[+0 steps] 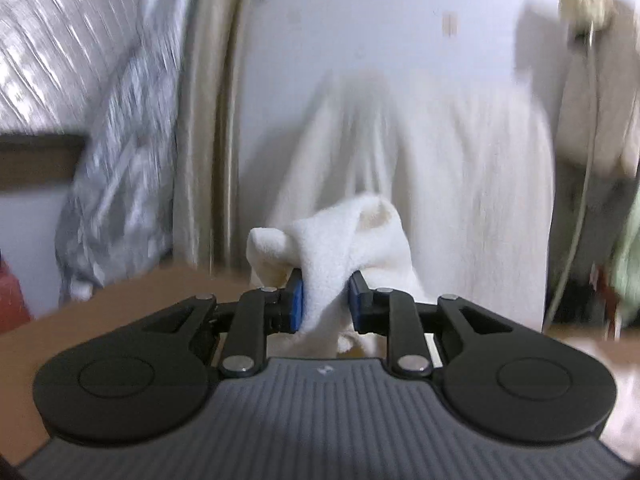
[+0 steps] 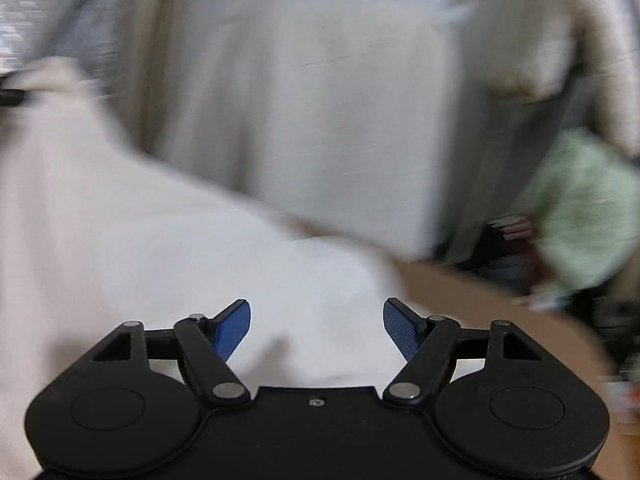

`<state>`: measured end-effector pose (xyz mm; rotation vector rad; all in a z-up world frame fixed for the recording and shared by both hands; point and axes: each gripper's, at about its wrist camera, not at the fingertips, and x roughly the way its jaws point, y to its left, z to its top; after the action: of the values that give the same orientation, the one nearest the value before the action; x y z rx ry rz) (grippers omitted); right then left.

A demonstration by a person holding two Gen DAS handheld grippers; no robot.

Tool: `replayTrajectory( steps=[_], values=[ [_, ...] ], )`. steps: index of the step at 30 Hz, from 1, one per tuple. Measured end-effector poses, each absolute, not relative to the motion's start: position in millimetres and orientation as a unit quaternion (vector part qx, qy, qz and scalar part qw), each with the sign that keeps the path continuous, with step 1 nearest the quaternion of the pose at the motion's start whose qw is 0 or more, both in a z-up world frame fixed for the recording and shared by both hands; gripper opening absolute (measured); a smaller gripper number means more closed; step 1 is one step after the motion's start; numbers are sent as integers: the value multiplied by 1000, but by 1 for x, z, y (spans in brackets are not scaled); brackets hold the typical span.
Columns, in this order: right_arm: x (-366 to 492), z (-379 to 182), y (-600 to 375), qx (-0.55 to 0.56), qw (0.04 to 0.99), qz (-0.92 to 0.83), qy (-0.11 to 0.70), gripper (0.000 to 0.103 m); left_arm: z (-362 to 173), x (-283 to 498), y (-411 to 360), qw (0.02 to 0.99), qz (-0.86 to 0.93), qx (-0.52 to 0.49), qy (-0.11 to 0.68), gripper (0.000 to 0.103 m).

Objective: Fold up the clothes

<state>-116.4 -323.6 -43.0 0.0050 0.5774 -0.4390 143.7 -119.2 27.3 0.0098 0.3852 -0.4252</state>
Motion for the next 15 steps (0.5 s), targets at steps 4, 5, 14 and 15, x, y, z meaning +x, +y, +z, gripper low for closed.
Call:
replayTrajectory(
  steps=[4,5,14,15],
  values=[
    [-83,-68,-291,50,941,-110,317,78,-41,184,-98,901,-172,-9,398,26],
    [-76,-72,-281,49,940,-95,325,78,-50,183,-75,894,-169,-64,411,27],
    [-75,-92,-190,13,930,70,361,78,-63,163,21,899,-119,-69,417,56],
    [-76,-93,-182,13,927,90,364,78,-69,165,23,892,-124,-68,429,56]
  ],
)
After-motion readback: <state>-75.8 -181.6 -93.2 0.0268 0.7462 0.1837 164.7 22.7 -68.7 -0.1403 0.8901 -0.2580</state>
